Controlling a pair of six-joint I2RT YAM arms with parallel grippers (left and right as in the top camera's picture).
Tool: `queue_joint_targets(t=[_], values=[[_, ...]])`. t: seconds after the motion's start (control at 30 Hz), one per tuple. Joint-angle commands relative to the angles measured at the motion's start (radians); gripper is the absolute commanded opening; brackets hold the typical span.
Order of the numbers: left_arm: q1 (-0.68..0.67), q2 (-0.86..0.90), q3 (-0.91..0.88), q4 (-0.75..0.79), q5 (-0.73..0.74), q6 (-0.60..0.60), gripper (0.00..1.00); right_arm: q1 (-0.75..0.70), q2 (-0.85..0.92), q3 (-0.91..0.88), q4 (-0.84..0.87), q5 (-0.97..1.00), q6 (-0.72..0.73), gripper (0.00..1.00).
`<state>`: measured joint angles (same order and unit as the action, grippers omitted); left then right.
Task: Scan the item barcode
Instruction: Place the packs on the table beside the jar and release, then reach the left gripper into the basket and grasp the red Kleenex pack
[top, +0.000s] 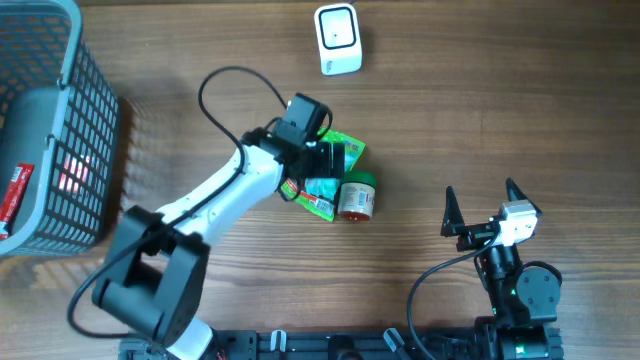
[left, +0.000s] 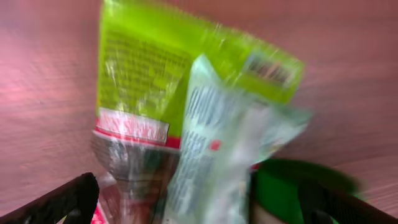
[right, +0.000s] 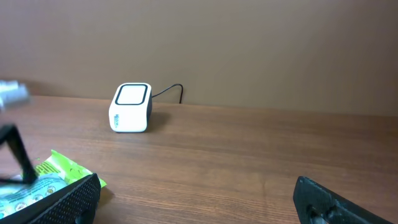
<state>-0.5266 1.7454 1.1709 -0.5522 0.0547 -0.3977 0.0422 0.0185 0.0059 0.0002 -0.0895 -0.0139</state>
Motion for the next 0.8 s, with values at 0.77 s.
queue_joint_targets(t=[0.77], values=[[1.188,-0.111,0.721,-0.428,-0.179,0.435,1.00,-0.004,-0.001,-0.001,0.005,-0.012,-0.012,1.00]])
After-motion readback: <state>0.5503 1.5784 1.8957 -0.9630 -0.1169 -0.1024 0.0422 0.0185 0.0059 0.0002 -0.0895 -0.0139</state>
